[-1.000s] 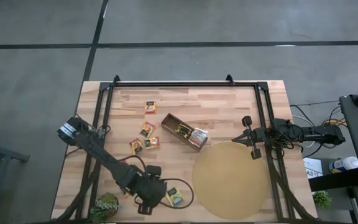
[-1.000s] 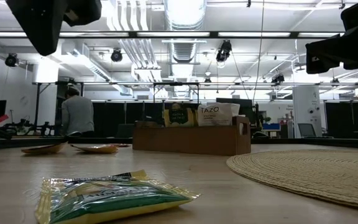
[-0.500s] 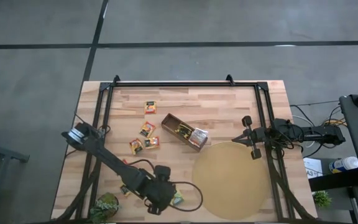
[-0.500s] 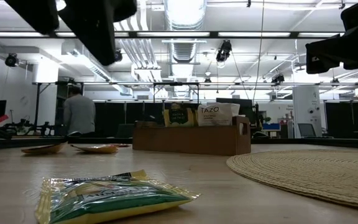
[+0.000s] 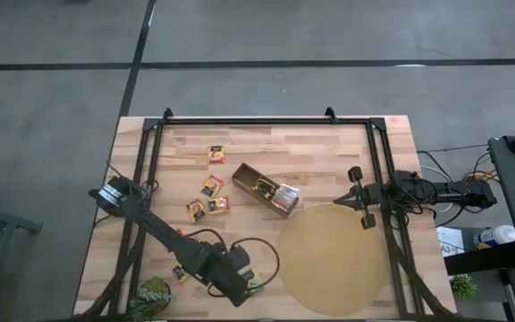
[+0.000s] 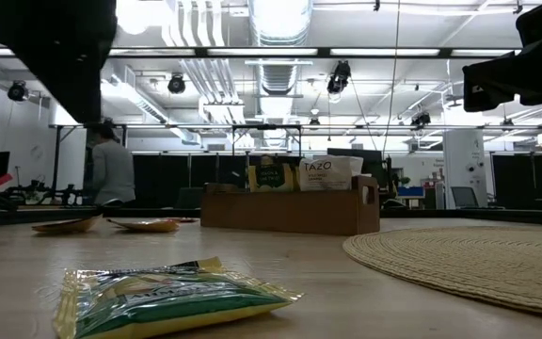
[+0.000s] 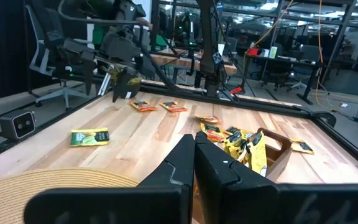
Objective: Pick & Place Tea
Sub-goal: Put the yellow tea bag into the middle section of the wooden organizer
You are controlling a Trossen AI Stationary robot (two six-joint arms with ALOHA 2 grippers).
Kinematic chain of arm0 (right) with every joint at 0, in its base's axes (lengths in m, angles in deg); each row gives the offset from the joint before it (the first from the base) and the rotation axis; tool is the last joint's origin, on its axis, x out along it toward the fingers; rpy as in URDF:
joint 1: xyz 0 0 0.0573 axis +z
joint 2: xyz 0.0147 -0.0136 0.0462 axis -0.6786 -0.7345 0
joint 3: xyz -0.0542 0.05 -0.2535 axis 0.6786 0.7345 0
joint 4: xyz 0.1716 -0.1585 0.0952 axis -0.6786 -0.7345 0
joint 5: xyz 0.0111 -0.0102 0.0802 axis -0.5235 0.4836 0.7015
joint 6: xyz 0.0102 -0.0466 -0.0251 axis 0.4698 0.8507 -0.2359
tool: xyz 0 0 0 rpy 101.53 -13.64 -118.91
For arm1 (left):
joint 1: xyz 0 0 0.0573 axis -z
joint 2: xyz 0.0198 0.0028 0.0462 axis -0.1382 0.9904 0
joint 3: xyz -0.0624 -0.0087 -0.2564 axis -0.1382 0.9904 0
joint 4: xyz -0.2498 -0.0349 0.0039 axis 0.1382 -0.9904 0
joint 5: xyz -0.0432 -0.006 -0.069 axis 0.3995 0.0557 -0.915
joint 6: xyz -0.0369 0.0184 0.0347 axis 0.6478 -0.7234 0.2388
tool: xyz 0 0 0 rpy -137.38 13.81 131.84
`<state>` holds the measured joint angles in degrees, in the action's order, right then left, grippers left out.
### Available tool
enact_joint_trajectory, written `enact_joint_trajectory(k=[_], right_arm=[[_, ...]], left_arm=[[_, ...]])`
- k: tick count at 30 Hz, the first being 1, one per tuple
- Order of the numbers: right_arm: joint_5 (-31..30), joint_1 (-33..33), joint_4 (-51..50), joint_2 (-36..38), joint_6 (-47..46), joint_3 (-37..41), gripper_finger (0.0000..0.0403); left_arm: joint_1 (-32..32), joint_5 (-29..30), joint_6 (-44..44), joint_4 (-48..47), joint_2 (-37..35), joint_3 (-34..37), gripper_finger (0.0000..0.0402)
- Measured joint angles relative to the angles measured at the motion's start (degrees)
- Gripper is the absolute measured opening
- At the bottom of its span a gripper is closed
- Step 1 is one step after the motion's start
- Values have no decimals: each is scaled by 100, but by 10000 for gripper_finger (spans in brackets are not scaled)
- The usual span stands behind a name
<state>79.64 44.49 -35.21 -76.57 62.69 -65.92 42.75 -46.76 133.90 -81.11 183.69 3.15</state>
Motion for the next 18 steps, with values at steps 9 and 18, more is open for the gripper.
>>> enact_joint_trajectory(k=[9, 18], right_arm=[[-1, 0, 0, 4, 0, 2, 8], [0, 0, 0, 2, 0, 0, 8]], left_arm=[[-195, -1, 32, -46, 671, -280, 257], [-201, -286, 40, -331, 1630, -1045, 257]])
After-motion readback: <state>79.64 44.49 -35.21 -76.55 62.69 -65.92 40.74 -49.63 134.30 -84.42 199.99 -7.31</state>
